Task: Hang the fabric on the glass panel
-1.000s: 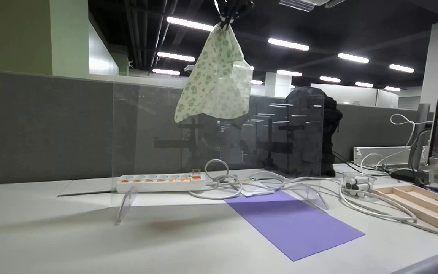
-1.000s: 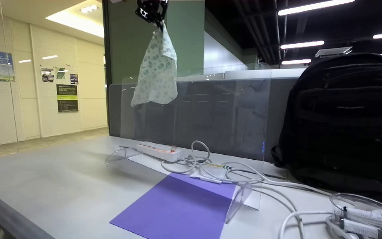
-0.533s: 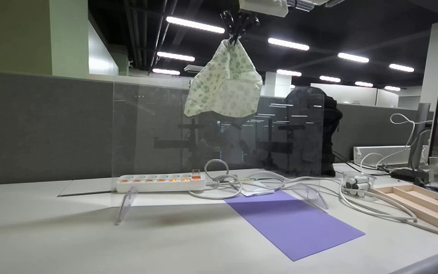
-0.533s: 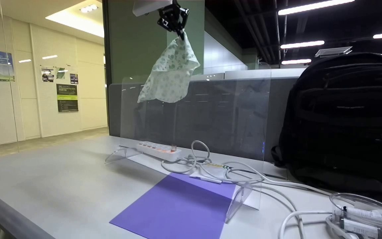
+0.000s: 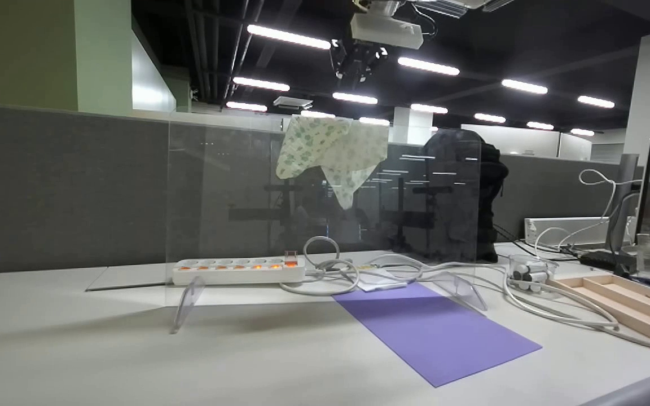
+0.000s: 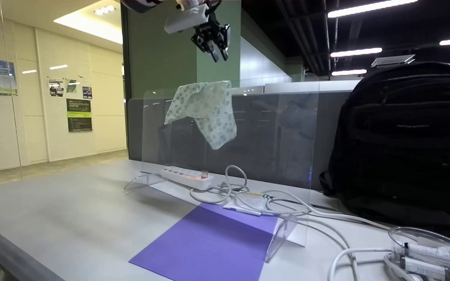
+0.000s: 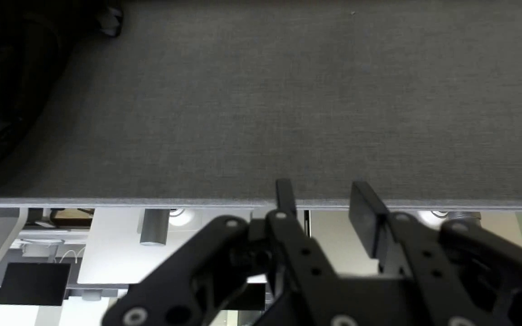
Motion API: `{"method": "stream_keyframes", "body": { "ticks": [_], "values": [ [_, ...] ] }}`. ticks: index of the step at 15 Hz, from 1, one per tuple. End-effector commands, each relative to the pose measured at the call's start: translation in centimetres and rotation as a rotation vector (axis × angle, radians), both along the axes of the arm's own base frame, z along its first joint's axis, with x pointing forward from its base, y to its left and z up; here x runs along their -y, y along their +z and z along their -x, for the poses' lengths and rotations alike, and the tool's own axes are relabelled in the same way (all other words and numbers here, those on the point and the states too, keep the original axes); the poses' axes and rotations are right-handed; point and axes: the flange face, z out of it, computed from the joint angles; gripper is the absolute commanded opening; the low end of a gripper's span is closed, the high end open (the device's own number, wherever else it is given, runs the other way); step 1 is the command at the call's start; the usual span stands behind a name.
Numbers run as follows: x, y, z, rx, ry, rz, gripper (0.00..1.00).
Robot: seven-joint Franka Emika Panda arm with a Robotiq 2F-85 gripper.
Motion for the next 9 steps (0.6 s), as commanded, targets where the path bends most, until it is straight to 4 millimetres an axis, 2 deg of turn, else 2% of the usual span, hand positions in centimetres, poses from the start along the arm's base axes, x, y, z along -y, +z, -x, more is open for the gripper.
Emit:
{"method": "stream_keyframes", "body": {
  "ticks": [1,5,9],
  "values": [
    [-0.1,1.0,-0.7,-0.001,-0.041,-0.017,0.69],
    [-0.1,1.2,-0.4,0.004,-0.035,-0.007,0.96],
    [-0.2,1.2,0.4,-0.012,-0.002,0.032,1.0]
  ]
}}
